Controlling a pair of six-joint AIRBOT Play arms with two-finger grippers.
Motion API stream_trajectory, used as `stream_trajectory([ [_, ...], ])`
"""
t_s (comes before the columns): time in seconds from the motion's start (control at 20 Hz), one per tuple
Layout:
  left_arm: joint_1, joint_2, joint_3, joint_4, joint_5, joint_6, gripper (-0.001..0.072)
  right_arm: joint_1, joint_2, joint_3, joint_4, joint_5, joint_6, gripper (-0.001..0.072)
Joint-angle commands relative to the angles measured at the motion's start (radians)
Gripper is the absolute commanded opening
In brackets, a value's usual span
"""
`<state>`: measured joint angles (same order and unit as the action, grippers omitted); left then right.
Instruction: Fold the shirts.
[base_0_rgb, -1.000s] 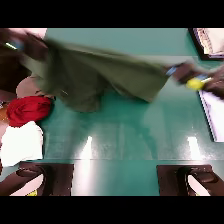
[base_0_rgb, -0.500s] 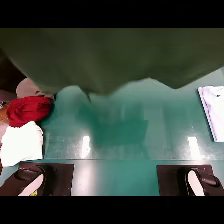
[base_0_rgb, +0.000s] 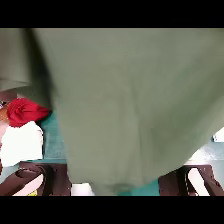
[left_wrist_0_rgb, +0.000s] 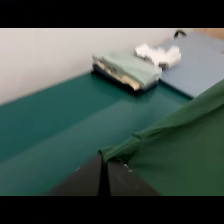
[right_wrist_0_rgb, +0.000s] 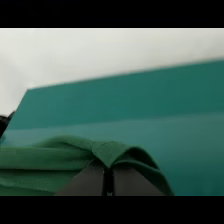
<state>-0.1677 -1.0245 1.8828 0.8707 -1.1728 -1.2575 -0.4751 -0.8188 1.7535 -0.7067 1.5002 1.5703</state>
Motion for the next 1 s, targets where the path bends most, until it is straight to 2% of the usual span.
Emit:
stream_trajectory([
  [0.0,-0.026,-0.241,-0.112,-0.020,-0.093,-0.011,0.0025,0.001,-0.119,-0.134,-0.032,0.074,0.034,0.0018],
  [0.1,-0.062,-0.420,-0.113,-0.013,-0.086,0.003,0.0025,0.066,-0.195,-0.265,-0.185,-0.004,0.031,0.0018],
  [0.2,-0.074,-0.573,-0.113,0.024,-0.005,0.016,0.0025,0.137,-0.282,-0.360,-0.282,-0.119,0.023,0.0019],
  [0.35,-0.044,-0.701,-0.113,0.103,0.074,-0.010,0.0025,0.225,-0.417,-0.436,-0.290,-0.298,0.017,0.0019],
  [0.55,0.017,-0.730,-0.095,0.112,0.151,-0.010,0.0029,0.313,-0.595,-0.388,-0.289,-0.454,0.018,0.0020],
  [0.6,0.030,-0.730,-0.084,0.117,0.168,-0.010,0.0237,0.323,-0.632,-0.352,-0.288,-0.474,0.018,0.0021],
  [0.65,0.037,-0.730,-0.076,0.117,0.172,-0.012,0.0477,0.331,-0.669,-0.308,-0.288,-0.480,0.018,0.0068],
  [0.7,0.045,-0.730,-0.069,0.119,0.168,-0.019,0.0530,0.329,-0.700,-0.264,-0.288,-0.473,0.018,0.0327],
  [0.75,0.052,-0.729,-0.068,0.117,0.159,-0.019,0.0533,0.327,-0.724,-0.224,-0.288,-0.459,0.018,0.0477],
  [0.85,0.086,-0.726,-0.051,0.121,0.092,-0.038,0.0532,0.306,-0.744,-0.147,-0.289,-0.409,0.018,0.0473],
  [0.95,0.148,-0.716,-0.036,0.120,-0.050,-0.090,0.0532,0.275,-0.727,-0.100,-0.290,-0.342,-0.008,0.0471],
])
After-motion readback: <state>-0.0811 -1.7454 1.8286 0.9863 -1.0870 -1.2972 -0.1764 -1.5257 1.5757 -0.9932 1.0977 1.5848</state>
